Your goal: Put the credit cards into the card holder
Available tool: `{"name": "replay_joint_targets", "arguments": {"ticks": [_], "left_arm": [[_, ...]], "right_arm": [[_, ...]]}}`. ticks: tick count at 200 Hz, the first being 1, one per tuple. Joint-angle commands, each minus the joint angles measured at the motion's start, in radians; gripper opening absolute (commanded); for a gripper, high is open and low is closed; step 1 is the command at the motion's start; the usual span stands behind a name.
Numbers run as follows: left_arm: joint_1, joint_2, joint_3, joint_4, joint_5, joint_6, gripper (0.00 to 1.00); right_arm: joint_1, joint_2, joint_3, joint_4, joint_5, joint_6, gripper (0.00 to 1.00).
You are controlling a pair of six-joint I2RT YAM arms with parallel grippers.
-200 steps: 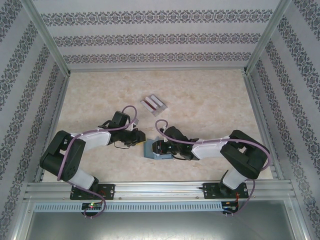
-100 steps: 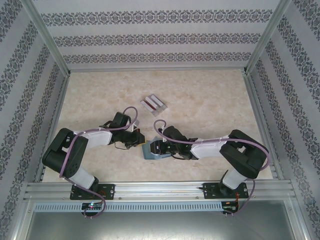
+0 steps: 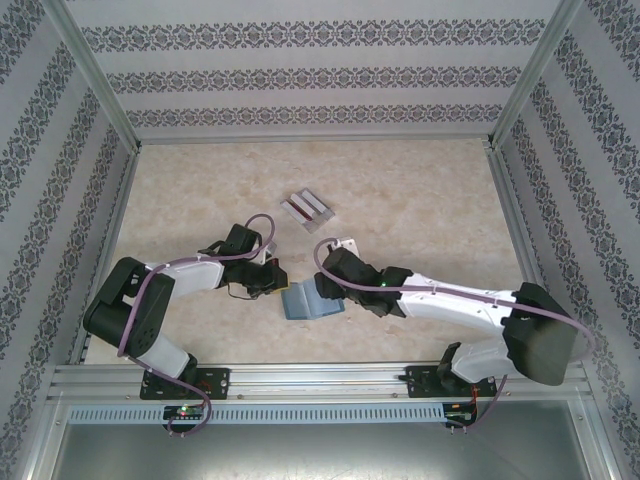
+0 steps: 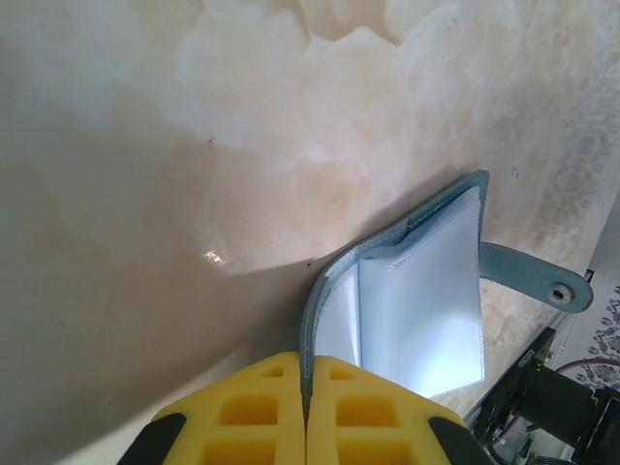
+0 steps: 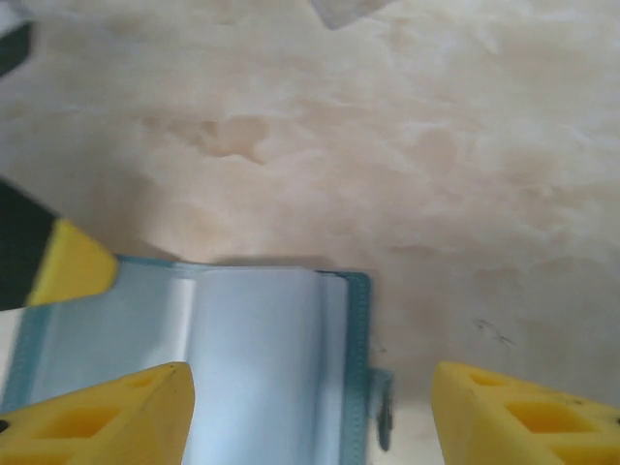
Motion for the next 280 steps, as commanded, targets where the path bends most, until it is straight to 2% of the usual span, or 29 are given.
{"name": "replay_joint_targets", "arguments": {"ticks": [1, 26, 59, 74, 83, 98, 128, 142, 148, 172, 215, 234, 253, 262, 280], "left_arm": [[-0.003, 0.002, 0.029, -0.035, -0.021, 0.016, 0.00], [-0.002, 0.004, 0.042, -0.032, -0.016, 0.019, 0.05], [-0.002, -0.011, 0.049, -0.044, -0.029, 0.025, 0.11], [-0.003, -0.018, 0.049, -0.058, -0.041, 0.043, 0.14], [-0.004, -0.023, 0.050, -0.074, -0.057, 0.053, 0.17], [-0.004, -0.029, 0.043, -0.067, -0.063, 0.069, 0.32], [-0.002, -0.043, 0.065, -0.082, -0.073, 0.093, 0.41], [-0.001, -0.061, 0.065, -0.065, -0.076, 0.090, 0.48], [-0.002, -0.068, 0.067, -0.060, -0.079, 0.089, 0.54], [0.006, -0.102, 0.091, -0.089, -0.104, 0.088, 0.68], [0.024, -0.196, 0.125, -0.140, -0.177, 0.087, 0.80], [0.030, -0.215, 0.141, -0.163, -0.211, 0.093, 0.82], [0.039, -0.218, 0.166, -0.201, -0.253, 0.111, 0.82], [0.050, -0.215, 0.184, -0.241, -0.309, 0.118, 0.82], [0.059, -0.194, 0.242, -0.397, -0.568, 0.105, 0.90]], "right_arm": [[0.010, 0.024, 0.008, 0.105, -0.242, -0.101, 0.63], [0.010, 0.157, 0.043, 0.172, -0.396, -0.065, 0.49], [-0.005, 0.302, 0.081, 0.091, -0.314, 0.006, 0.36], [-0.012, 0.310, 0.053, 0.082, -0.278, 0.043, 0.35], [-0.017, 0.300, 0.031, 0.090, -0.281, 0.064, 0.36], [-0.026, 0.276, 0.009, 0.103, -0.299, 0.079, 0.37], [-0.045, 0.200, 0.012, 0.109, -0.286, 0.087, 0.44], [-0.047, 0.154, 0.030, 0.098, -0.243, 0.081, 0.47], [-0.048, 0.136, 0.038, 0.090, -0.218, 0.072, 0.48], [-0.054, 0.078, 0.045, 0.060, -0.067, 0.021, 0.48], [-0.163, 0.050, 0.075, 0.044, -0.018, -0.127, 0.55], [-0.222, 0.084, 0.139, 0.050, -0.036, -0.198, 0.59], [-0.253, 0.159, 0.236, 0.053, -0.104, -0.330, 0.69], [-0.255, 0.203, 0.294, 0.038, -0.131, -0.399, 0.74], [-0.257, 0.292, 0.390, 0.033, -0.146, -0.495, 0.80]]}}
